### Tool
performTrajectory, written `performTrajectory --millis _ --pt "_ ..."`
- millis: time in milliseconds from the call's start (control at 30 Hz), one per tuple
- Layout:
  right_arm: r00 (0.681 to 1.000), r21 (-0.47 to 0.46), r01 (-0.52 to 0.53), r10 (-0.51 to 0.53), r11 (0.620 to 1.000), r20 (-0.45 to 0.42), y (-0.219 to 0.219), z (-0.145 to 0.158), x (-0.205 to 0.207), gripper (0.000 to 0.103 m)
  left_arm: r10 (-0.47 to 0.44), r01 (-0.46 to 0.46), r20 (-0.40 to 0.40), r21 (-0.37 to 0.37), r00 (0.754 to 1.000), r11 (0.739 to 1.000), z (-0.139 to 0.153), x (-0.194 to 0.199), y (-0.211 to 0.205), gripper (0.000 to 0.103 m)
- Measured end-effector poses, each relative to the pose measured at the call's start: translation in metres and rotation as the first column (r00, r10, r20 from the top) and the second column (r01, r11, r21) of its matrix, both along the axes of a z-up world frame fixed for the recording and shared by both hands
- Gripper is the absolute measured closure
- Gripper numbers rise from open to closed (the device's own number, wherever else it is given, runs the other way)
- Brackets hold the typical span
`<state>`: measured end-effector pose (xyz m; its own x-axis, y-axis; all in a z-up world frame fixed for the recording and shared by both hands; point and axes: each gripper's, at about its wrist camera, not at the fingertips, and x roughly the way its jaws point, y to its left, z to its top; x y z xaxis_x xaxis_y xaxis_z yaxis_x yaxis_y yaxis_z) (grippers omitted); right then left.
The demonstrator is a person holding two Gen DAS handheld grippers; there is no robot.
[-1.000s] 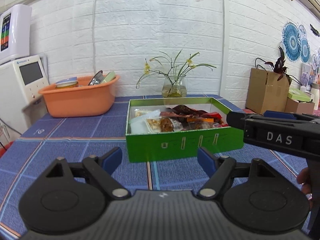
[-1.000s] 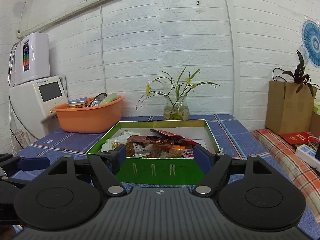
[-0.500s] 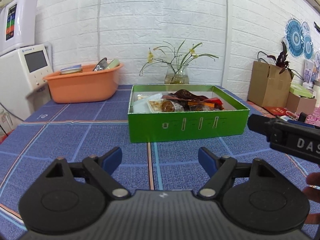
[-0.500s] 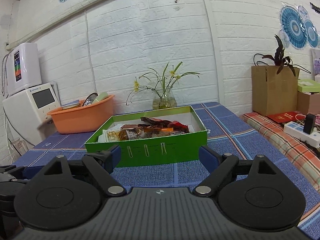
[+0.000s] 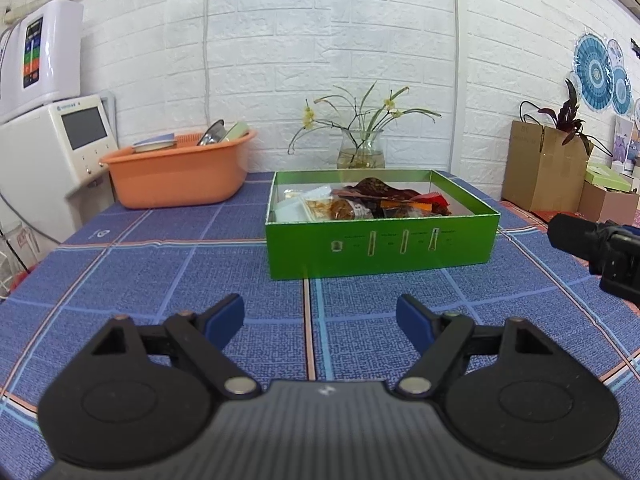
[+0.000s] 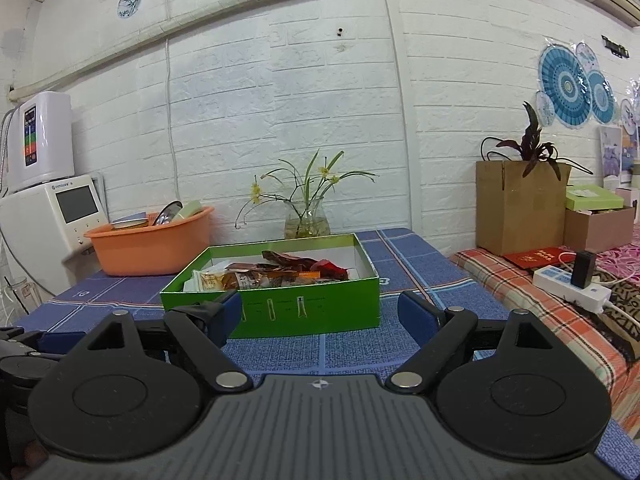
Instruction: Organize snacks
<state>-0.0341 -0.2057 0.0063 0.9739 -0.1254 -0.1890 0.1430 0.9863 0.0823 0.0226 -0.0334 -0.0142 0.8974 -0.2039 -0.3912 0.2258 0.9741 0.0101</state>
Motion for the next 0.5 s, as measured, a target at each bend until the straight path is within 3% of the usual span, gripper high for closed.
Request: performTrajectory --millis 233,333,500 --pt "0.999 -0.008 0.033 -0.033 0.999 -0.013 -0.003 -0.003 -0.002 0.0 0.055 -0.058 0.082 0.036 0.995 0.998 0.007 -0.014 -0.004 0.024" --pt "0.999 -0.01 0.049 -0.049 0.999 -0.014 -0.004 -0.003 -0.005 0.0 0.083 -0.084 0.119 0.0 0.989 0.996 0.011 -0.023 -0.003 0.024" --pt "0.997 -0.008 0.074 -0.074 0.997 0.012 -0.005 0.002 -0.015 0.0 0.103 -0.103 0.099 -0.003 0.99 0.995 0.018 -0.026 -0.004 0.024"
